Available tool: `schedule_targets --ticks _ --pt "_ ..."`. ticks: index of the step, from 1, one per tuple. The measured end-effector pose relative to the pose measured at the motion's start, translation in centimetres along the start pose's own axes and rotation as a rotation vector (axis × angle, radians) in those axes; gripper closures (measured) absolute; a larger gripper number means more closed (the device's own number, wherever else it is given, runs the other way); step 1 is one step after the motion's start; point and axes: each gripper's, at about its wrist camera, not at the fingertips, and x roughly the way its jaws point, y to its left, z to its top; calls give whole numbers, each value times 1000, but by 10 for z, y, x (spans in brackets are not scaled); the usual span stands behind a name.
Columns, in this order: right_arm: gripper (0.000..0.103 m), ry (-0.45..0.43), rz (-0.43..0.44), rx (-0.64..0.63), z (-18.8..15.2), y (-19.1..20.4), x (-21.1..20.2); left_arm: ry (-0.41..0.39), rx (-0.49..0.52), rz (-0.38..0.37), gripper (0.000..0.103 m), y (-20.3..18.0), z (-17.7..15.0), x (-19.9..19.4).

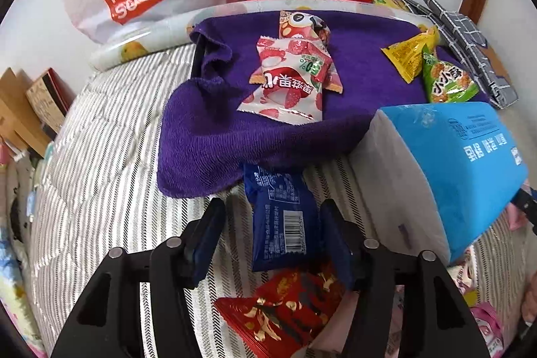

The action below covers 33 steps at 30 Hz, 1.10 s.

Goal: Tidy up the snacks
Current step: 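Grasp the pink peach-print bag with the right tool while the left tool grasps the dark blue packet, then carry the blue packet in the left tool and pink bag in the right tool onto the towel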

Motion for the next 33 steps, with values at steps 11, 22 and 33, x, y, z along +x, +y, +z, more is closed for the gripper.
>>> schedule_targets --ticks 11,22,33 --pt "66 0 0 0 0 0 0 -36 16 24 59 2 -3 -4" --pt "66 0 0 -1 1 0 0 -83 -17 -17 59 8 -5 -39" --pt "73 -42 -17 -22 -4 12 -26 -121 -6 -75 59 -3 -17 -78"
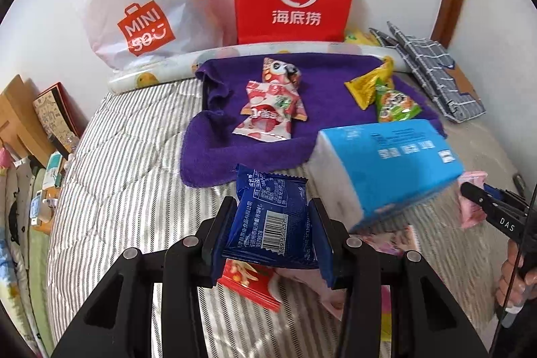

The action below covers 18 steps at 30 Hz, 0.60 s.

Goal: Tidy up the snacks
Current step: 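Carry the blue packet in the left tool and pink bag in the right tool onto the towel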

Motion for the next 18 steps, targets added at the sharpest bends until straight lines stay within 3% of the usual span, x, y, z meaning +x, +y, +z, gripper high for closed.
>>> schedule_targets --ticks 18 --pt "76 -90 30 -63 6 32 -64 -61 31 -92 59 -43 9 -35"
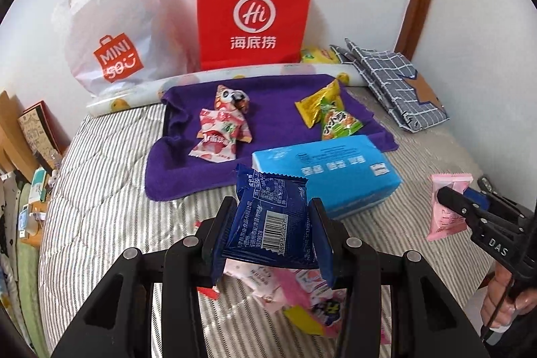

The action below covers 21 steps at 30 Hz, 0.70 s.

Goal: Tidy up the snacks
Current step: 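Carry the blue packet in the left tool and pink bag in the right tool onto the towel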

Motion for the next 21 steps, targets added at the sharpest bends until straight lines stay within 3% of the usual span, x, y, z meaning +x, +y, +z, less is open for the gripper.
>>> schedule_targets --ticks 10,21 --pt "76 -36 3 -41 34 23 9 -33 -21 12 59 3 24 8" --pt "76 -96 35 -40 84 27 39 -77 -87 42 59 37 70 32"
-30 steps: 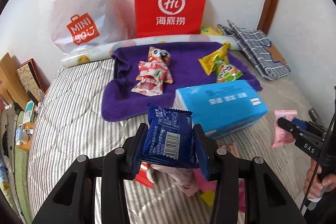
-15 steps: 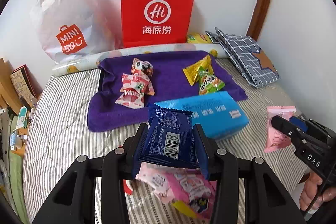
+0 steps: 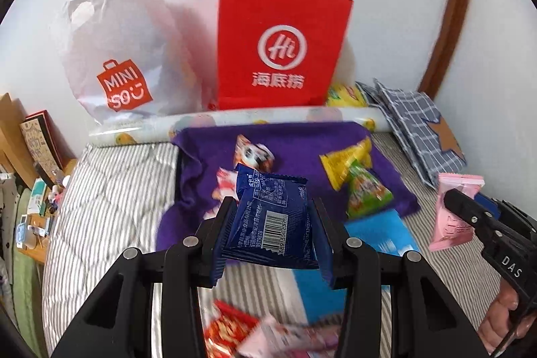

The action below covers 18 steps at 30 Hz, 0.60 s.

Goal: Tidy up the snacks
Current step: 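Carry the blue packet in the left tool and pink bag in the right tool onto the towel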

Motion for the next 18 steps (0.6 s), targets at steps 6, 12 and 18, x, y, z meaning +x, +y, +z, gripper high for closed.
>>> schedule_targets --ticks 6,12,18 --pt "76 7 34 28 20 -5 36 -14 -45 26 59 20 19 23" --pt "76 30 68 64 39 -9 77 -22 -78 28 59 35 36 45" --pt "76 66 84 67 35 -14 107 -2 -82 36 59 38 29 69"
